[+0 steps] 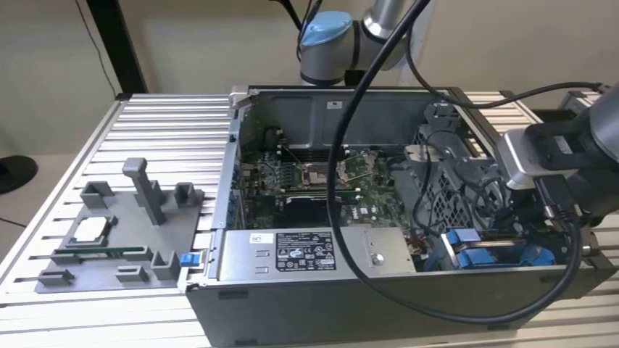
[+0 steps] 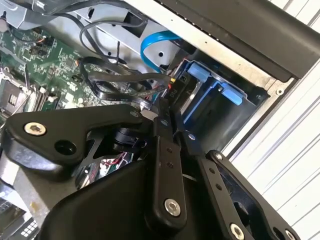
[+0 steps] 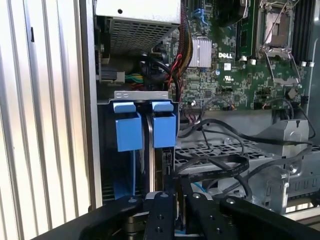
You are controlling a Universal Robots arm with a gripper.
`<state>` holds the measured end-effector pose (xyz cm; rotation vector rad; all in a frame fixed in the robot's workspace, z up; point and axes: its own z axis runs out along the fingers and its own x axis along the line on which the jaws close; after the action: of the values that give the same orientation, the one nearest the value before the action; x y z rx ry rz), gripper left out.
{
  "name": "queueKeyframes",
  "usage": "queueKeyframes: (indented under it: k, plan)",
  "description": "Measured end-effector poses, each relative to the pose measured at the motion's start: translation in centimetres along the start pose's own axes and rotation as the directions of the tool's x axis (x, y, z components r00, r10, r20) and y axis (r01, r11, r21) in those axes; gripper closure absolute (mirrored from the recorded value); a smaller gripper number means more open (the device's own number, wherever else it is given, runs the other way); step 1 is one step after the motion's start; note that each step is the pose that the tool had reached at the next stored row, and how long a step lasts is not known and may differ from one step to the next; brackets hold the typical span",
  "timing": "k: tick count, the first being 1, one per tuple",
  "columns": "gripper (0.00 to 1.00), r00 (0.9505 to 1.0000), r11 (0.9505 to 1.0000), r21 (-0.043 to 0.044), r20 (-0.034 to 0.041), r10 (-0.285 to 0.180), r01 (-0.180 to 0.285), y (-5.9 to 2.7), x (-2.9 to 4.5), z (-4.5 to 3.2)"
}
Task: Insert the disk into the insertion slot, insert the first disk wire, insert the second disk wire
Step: 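Insert the second disk wire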
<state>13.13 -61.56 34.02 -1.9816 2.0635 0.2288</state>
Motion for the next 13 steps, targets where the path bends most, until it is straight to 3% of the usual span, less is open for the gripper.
queueKeyframes:
  k: [7, 13]
  plan:
    - [1.0, 1.0, 1.0, 0.0018, -0.003, -0.002, 0.002, 0.08, -0.04, -0.01]
    - [1.0, 1.0, 1.0, 0.0018, -0.0028, -0.001, 0.001, 0.05, -0.4, -1.19]
